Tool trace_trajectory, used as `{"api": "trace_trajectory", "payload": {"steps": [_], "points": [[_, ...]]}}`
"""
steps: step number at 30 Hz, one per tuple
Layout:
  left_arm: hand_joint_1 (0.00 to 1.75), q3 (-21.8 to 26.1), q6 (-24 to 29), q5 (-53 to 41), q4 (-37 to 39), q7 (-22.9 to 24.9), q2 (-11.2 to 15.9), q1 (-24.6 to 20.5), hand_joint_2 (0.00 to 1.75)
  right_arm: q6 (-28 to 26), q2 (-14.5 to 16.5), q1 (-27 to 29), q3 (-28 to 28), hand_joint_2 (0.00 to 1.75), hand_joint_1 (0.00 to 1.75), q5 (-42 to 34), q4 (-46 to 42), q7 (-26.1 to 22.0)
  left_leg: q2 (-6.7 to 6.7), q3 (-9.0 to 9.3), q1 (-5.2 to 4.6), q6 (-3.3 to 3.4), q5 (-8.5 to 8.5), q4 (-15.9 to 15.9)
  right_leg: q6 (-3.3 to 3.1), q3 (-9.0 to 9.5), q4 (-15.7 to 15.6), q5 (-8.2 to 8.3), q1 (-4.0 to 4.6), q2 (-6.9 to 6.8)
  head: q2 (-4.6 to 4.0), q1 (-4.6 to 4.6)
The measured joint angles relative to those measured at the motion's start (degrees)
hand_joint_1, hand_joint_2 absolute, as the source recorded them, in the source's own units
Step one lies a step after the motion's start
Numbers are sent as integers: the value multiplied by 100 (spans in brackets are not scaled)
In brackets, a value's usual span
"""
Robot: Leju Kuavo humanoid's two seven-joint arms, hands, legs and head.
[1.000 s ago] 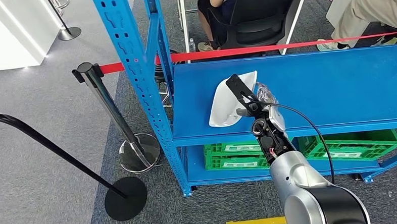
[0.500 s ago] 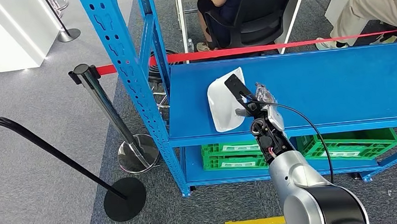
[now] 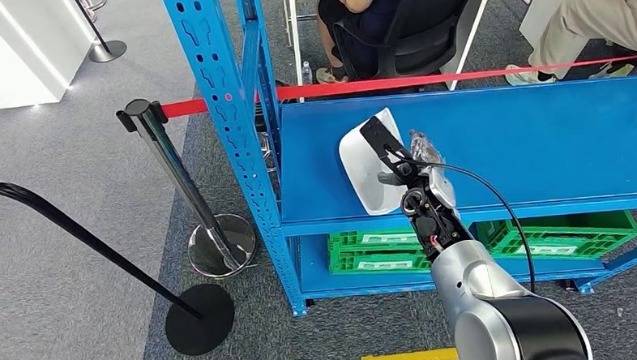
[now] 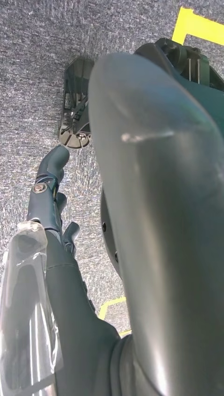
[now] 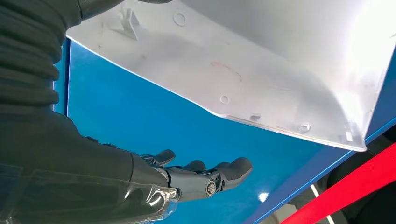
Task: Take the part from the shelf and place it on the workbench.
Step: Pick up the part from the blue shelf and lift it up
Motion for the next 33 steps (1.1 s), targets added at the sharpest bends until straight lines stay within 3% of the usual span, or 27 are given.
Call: {"api": "trace_trajectory", "payload": {"steps": [16,33], "points": [[0,9,119,-4,7,-65,-66,-4,0,68,186,523,5,175,0,-15,68,143,-1,15,-1,3,-3,-9,13,13,-17,9,-1,0,0,-2],[0,-2,170,-149,13,-51,-129,-13,0,-105,185,657,-15,175,0,-83,66,173,13,83,-1,-3,-16,-17,12,79,-33,6,-1,1,1,-2]]}}
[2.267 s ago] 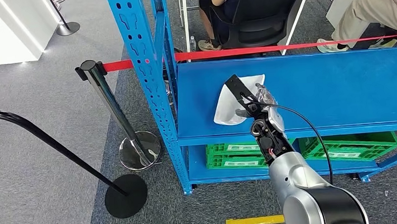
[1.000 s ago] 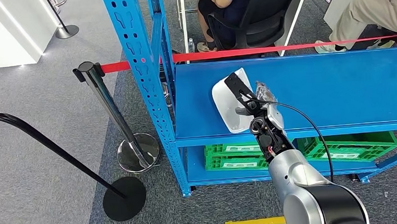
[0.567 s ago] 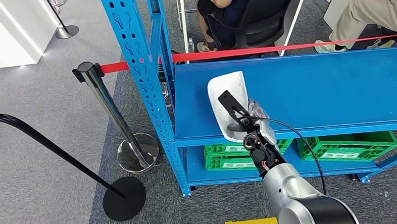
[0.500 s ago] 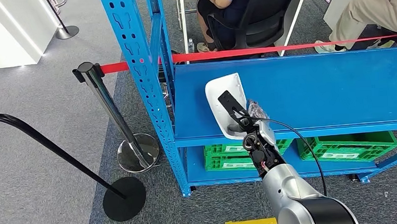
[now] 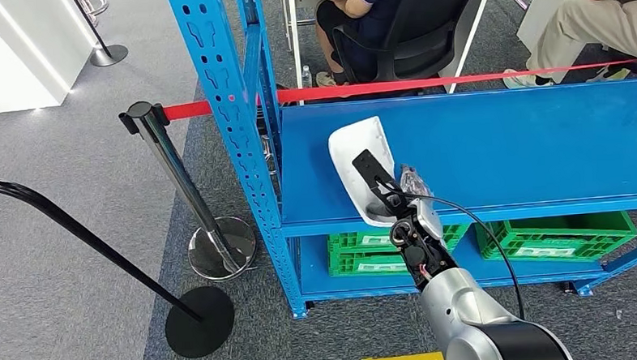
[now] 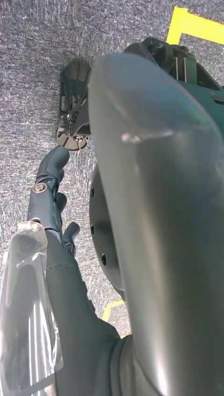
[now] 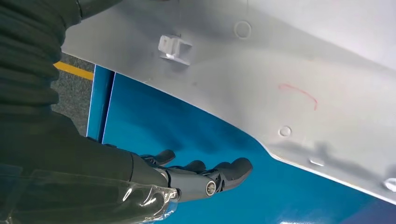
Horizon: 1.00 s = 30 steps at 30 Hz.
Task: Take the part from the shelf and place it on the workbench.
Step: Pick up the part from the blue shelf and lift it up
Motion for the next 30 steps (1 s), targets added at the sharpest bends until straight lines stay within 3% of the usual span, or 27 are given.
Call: {"api": "trace_trajectory", "payload": {"steps": [22,30], "points": [[0,-72,-49,-92,13,101,-78,-14,0,-132,-196,-35,-4,175,0,78,-47,32,0,3,0,0,0,0,1,13,-10,1,0,0,0,-1],[0,-93,-21,-207,12,218,56,-49,0,-278,-219,-229,-48,175,0,38,-143,-96,-1,0,-1,1,1,-6,0,6,-10,4,0,0,-1,0]]}}
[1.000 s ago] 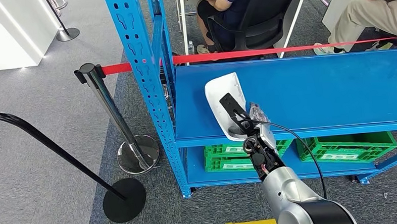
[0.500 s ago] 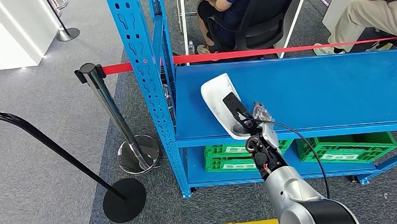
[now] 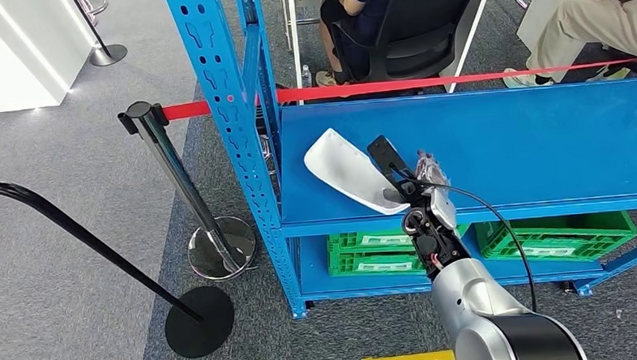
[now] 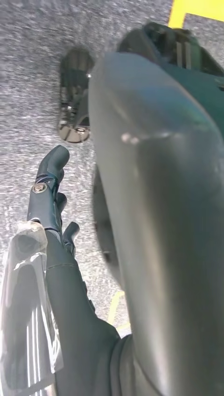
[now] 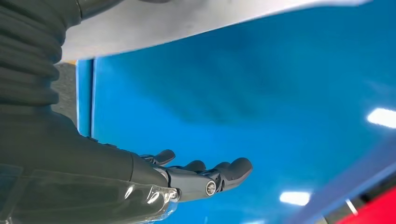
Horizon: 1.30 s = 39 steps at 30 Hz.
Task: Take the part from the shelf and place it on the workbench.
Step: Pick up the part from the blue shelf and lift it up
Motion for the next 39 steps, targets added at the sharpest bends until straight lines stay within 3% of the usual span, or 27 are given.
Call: {"api": "trace_trajectory", "payload": {"steps": [12,22,34,39], "points": [[0,66,90,394,-47,-277,298,-121,0,175,170,-696,-57,175,0,-248,-45,-378,1,-5,0,-1,1,-15,-1,-10,-1,0,0,1,0,1],[0,187,153,465,-94,-351,551,-99,0,157,312,-614,-156,175,0,-404,-45,-564,0,-6,0,-1,2,-25,-1,-10,-14,-1,0,0,0,1],[0,166,27,375,-91,-149,478,-271,0,-48,102,-545,-242,175,0,-275,-45,-249,0,-6,-2,-1,2,-25,1,-7,-24,1,-2,1,0,2],[0,110,11,257,-88,-72,410,-304,0,182,78,-558,-219,175,0,-92,-42,-183,0,-6,-2,0,2,-27,1,-7,-25,2,-2,1,1,0]]}}
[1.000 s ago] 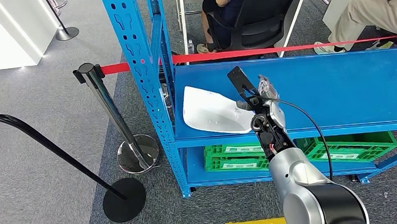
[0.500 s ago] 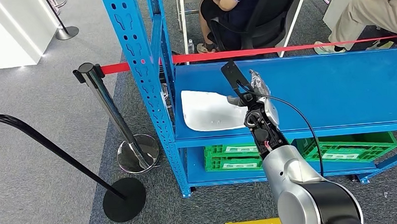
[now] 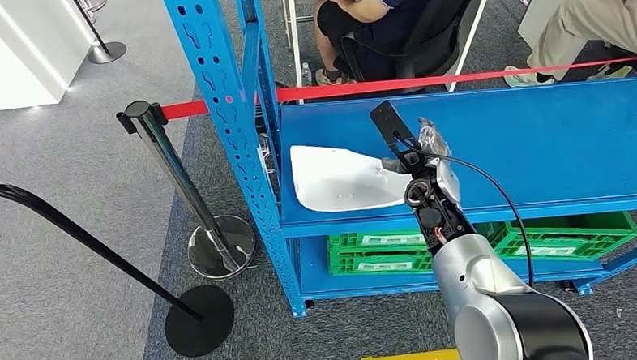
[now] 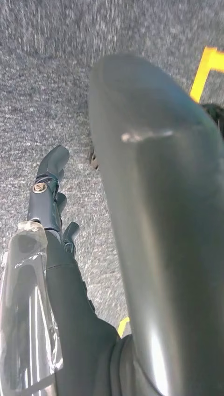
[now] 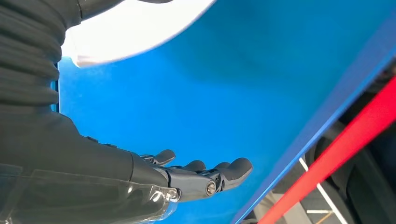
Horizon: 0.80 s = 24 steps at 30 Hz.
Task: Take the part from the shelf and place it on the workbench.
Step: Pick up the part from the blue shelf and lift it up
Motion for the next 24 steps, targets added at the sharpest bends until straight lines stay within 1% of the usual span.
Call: {"api": "trace_trajectory", "payload": {"steps": [3,7,10,14,16,18,20,22,23,24], "points": [[0,-50,-3,-36,10,43,-101,0,0,178,21,-30,64,175,0,105,9,95,0,0,0,0,0,-2,0,-1,0,0,0,0,-1,0],[0,-96,7,-36,29,52,-236,1,0,265,38,-77,138,175,0,141,21,144,0,0,0,0,0,-3,0,0,-1,0,0,-1,-1,1],[0,-98,32,-32,40,99,-267,1,0,328,38,-112,153,175,0,131,36,145,0,0,0,0,0,-4,0,0,-1,0,0,-1,0,1],[0,-96,122,13,50,344,-288,12,0,379,57,-172,151,175,0,98,61,168,0,0,0,0,0,-4,0,0,-1,0,1,-1,-1,1],[0,-94,129,54,51,414,-292,17,87,386,82,-200,150,175,0,89,75,176,-1,-4,-4,3,-4,4,7,3,-6,4,-9,-1,-1,1],[0,-91,149,69,51,564,-286,30,175,400,127,-216,149,175,0,85,92,170,-2,-10,-16,22,-14,16,28,7,-22,16,-32,0,-1,-1],[0,-89,156,45,50,718,-275,55,175,381,184,-219,149,175,0,80,105,166,-3,-4,-36,58,-10,-2,62,15,-57,35,-52,3,-1,-5],[0,-89,139,25,50,772,-265,71,175,331,218,-217,145,175,0,56,109,161,10,82,-21,141,69,-158,85,39,-83,19,-48,-5,-1,2],[0,-89,131,23,50,779,-261,73,175,315,224,-222,143,175,0,42,110,157,21,135,-10,191,122,-251,86,16,-3,-61,-37,-11,0,9],[0,-89,129,24,50,780,-257,74,175,308,225,-229,142,175,0,29,114,151,32,177,4,229,168,-327,79,-59,199,-205,-27,-19,0,23]]}}
